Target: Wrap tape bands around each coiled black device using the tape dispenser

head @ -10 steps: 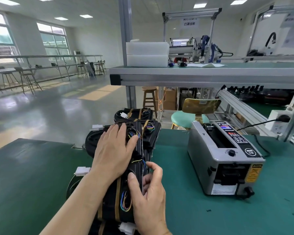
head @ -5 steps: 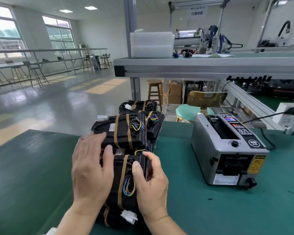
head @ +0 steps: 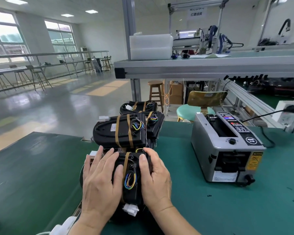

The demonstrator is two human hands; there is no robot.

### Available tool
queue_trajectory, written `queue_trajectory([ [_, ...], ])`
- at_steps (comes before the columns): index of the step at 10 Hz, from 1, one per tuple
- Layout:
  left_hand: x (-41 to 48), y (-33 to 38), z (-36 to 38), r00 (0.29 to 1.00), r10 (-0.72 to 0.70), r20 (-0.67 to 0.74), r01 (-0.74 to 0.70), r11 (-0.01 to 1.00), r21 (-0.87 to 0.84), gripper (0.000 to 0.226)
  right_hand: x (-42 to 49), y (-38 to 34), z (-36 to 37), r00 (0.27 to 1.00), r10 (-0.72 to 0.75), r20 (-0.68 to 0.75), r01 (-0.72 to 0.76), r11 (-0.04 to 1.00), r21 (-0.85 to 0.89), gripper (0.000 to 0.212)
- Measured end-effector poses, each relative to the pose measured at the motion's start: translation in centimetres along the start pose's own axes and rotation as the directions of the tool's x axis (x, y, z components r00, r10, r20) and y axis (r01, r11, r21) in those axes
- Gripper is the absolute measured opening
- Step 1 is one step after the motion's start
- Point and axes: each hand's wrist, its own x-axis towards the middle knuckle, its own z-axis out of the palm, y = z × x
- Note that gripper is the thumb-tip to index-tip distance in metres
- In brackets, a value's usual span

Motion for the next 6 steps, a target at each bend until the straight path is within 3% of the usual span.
queue_trajectory([
  [2, -0.5, 1.4, -0.3, 1.0, -0.002, 0.002, 0.002, 1.0, -0.025, 0.05, 0.1, 0.1, -1.1, 1.0, 0.002, 0.02, -0.003, 1.0, 0.02, 0.054],
  [4, -0.7, 2.3, -0.8, 1.0, -0.029, 0.004, 0.03, 0.997, -0.068, 0.053, 0.0, 0.2, -1.9, 1.0, 0.003, 0.024, -0.002, 1.0, -0.023, 0.041],
  [6, -0.4, 4.0, -1.5, 0.999, 0.024, -0.026, -0.028, 0.989, -0.148, 0.051, -0.4, 0.4, -3.0, 1.0, 0.01, -0.001, -0.01, 0.999, -0.052, 0.042],
])
